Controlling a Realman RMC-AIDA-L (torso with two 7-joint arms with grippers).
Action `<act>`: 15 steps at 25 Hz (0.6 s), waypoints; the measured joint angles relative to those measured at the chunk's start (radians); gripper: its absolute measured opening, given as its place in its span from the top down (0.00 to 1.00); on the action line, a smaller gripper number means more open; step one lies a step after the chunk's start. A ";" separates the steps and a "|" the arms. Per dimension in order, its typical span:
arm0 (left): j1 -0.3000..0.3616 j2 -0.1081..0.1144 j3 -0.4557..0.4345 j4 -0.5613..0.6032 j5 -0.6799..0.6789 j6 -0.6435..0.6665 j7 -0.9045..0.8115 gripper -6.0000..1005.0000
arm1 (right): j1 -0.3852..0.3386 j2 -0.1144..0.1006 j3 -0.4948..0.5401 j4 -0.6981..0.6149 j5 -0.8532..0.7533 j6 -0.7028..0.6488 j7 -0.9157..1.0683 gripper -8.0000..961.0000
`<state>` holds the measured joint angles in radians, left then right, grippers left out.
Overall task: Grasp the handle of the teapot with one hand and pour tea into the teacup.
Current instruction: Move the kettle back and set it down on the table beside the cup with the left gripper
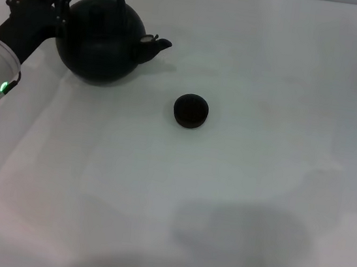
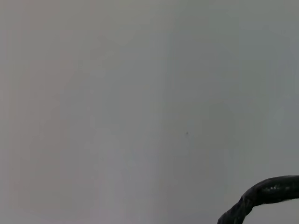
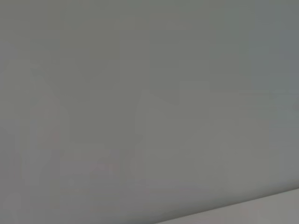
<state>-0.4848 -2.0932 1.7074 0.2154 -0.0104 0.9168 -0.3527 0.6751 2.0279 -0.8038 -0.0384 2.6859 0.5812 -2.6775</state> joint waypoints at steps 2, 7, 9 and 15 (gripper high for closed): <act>0.000 0.001 0.000 0.000 0.000 -0.002 0.000 0.91 | 0.001 0.000 0.000 0.000 0.000 0.000 0.000 0.15; -0.007 0.001 0.017 -0.006 0.008 -0.004 0.000 0.89 | 0.003 0.000 0.000 0.000 0.000 0.000 0.001 0.15; -0.012 0.001 0.032 -0.011 0.006 -0.004 0.000 0.89 | 0.003 0.000 0.000 0.000 0.000 0.000 0.001 0.15; -0.015 0.002 0.040 -0.012 0.003 -0.011 0.004 0.87 | 0.003 0.000 0.000 0.001 0.000 0.000 0.001 0.15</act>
<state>-0.5002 -2.0908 1.7472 0.2030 -0.0077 0.9057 -0.3489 0.6780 2.0279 -0.8038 -0.0374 2.6859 0.5813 -2.6767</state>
